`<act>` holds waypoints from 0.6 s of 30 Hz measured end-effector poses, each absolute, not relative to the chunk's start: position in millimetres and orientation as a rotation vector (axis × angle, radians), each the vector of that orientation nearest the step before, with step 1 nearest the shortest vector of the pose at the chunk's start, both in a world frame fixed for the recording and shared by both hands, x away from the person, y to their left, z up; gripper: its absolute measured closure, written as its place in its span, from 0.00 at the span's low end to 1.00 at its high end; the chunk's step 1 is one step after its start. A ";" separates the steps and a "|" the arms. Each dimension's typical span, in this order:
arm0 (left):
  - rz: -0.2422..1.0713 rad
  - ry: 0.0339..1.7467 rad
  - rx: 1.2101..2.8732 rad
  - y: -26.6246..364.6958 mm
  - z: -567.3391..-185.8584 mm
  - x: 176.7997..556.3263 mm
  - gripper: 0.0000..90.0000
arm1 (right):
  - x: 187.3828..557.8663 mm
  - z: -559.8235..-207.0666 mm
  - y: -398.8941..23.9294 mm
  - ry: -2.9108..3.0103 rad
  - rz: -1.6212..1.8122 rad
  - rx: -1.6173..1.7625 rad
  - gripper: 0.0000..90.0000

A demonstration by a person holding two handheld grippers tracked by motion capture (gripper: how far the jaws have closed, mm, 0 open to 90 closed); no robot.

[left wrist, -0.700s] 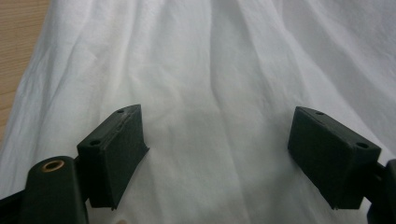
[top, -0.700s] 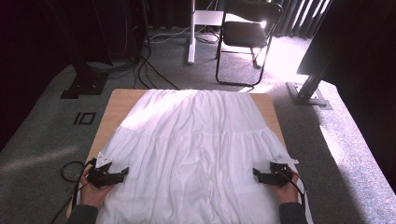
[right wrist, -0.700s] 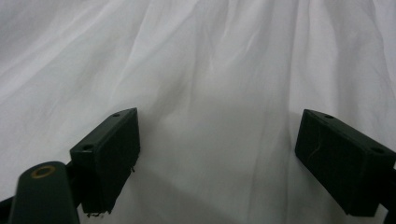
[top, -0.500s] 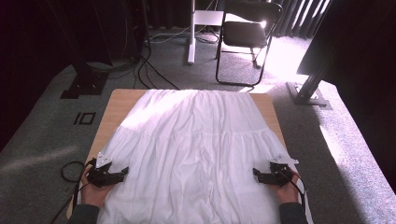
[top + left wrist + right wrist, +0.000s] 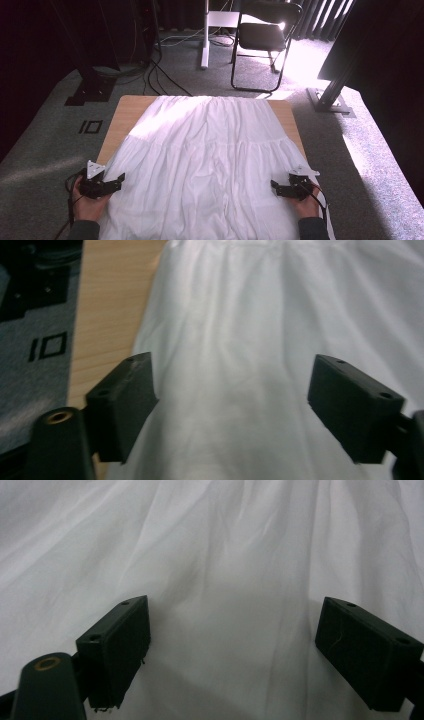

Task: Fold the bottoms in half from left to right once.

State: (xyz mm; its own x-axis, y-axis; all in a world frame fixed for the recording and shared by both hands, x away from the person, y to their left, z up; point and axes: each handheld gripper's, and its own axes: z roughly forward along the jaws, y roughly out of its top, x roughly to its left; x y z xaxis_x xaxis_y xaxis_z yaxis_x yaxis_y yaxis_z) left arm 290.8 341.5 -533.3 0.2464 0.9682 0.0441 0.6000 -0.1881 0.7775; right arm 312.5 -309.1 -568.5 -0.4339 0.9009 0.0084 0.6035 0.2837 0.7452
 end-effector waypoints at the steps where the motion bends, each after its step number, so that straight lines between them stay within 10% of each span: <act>1: 0.746 1.446 1.871 342.7 -534.8 291.7 0.17 | 312.5 -568.5 -309.1 2.142 0.965 1.351 0.15; 18: 0.662 1.556 1.915 352.7 -553.5 311.6 0.10 | 312.4 -568.5 -309.0 2.142 0.964 1.352 0.15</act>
State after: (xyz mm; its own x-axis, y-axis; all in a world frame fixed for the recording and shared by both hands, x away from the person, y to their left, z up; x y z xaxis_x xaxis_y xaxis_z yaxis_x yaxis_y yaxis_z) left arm 311.6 352.7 -553.5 0.1971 0.9802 0.0189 0.6933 -0.1530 0.7043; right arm 312.4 -309.0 -568.5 -0.4336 0.9011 0.0080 0.6037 0.2839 0.7450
